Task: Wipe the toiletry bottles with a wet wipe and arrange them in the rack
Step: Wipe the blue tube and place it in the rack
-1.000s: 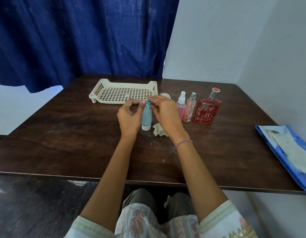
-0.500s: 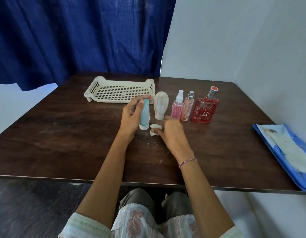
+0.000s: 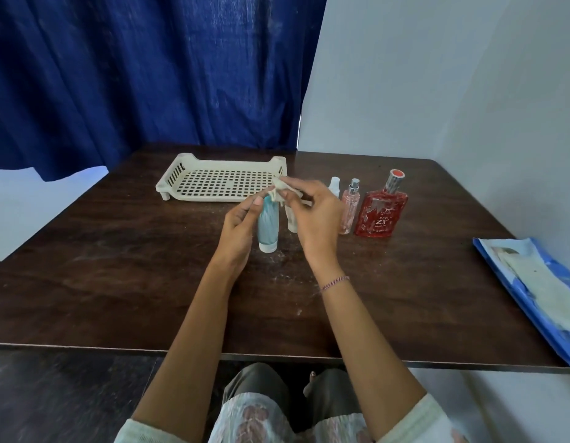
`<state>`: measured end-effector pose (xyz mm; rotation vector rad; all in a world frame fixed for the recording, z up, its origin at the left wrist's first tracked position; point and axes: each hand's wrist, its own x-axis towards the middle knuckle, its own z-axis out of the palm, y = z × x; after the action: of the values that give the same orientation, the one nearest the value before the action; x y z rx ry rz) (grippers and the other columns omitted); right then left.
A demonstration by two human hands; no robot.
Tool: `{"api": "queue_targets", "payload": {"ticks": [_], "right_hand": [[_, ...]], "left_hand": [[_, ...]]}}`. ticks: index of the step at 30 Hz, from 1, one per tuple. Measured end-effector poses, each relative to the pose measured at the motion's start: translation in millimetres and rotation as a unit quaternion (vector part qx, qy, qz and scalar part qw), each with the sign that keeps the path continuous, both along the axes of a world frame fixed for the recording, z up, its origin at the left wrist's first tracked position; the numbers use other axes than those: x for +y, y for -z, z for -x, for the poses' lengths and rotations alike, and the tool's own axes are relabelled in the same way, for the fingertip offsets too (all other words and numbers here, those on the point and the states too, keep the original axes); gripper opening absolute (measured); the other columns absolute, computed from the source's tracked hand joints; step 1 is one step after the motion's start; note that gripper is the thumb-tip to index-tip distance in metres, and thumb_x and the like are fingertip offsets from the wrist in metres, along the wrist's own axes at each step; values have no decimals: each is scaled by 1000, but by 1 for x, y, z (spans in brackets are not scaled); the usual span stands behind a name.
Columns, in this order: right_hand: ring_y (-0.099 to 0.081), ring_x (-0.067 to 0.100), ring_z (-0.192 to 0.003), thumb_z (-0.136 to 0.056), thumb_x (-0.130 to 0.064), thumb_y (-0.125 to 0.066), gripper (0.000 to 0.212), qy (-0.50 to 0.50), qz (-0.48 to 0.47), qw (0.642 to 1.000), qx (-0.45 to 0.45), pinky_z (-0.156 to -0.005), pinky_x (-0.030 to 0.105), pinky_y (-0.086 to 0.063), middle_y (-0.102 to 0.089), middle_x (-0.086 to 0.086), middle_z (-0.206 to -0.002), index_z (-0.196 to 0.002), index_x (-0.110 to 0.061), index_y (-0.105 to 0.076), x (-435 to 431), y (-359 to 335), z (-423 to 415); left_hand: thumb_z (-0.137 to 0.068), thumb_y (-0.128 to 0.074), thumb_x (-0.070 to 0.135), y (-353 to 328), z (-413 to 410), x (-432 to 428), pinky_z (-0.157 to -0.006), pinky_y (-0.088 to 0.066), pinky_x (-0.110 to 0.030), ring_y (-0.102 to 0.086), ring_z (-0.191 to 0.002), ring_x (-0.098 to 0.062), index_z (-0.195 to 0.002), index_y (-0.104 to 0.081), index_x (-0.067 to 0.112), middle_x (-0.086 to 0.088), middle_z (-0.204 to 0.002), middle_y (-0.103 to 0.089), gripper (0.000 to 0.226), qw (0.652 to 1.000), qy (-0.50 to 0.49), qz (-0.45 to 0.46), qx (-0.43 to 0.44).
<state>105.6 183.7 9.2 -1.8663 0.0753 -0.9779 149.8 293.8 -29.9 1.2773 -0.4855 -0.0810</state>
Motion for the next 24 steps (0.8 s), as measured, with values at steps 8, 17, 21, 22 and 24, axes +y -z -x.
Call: {"api": "queue_targets", "payload": {"ticks": [8,17,21,22,24], "right_hand": [[-59,8,-101,-83,2,-63,25,-33,130,988,-82,-94,23,-48,-65,3,-104,-104,-9,-71,2,17,-5],[-54,2,-89,-86,-5,-63,26,-16,109,993,-36,-81,22,-52,-60,1,-96,-111,-10,-68,-6,21,-14],[-51,0,-91,-84,-1,-64,25,-53,129,988,-60,-85,11,-44,-58,2,-95,-108,-7,-69,3,23,-7],[-51,0,-91,-84,-1,-65,24,-42,127,989,-59,-84,11,-44,-58,3,-95,-106,-7,-69,2,25,-7],[-52,1,-91,-84,-2,-64,21,-6,113,993,-42,-83,13,-47,-60,4,-96,-103,-6,-70,-2,27,-10]], "left_hand": [[-100,-43,14,-2,-2,-7,-92,-50,-30,-62,-105,-17,-115,-62,10,-2,-108,-69,25,999,-27,35,-3],[-101,-37,12,-4,-3,-10,-89,-50,-26,-65,-99,-9,-112,-61,10,4,-101,-72,26,997,-8,72,37],[-101,-33,6,-4,-2,-7,-89,-49,-20,-63,-106,-9,-120,-56,9,5,-107,-71,30,996,28,82,35],[-101,-32,7,-4,-2,-7,-90,-49,-20,-63,-107,-9,-121,-55,9,5,-108,-71,31,995,34,84,34],[-101,-33,11,-3,-2,-7,-94,-49,-22,-62,-109,-10,-123,-54,9,2,-112,-69,31,994,45,92,36]]}}
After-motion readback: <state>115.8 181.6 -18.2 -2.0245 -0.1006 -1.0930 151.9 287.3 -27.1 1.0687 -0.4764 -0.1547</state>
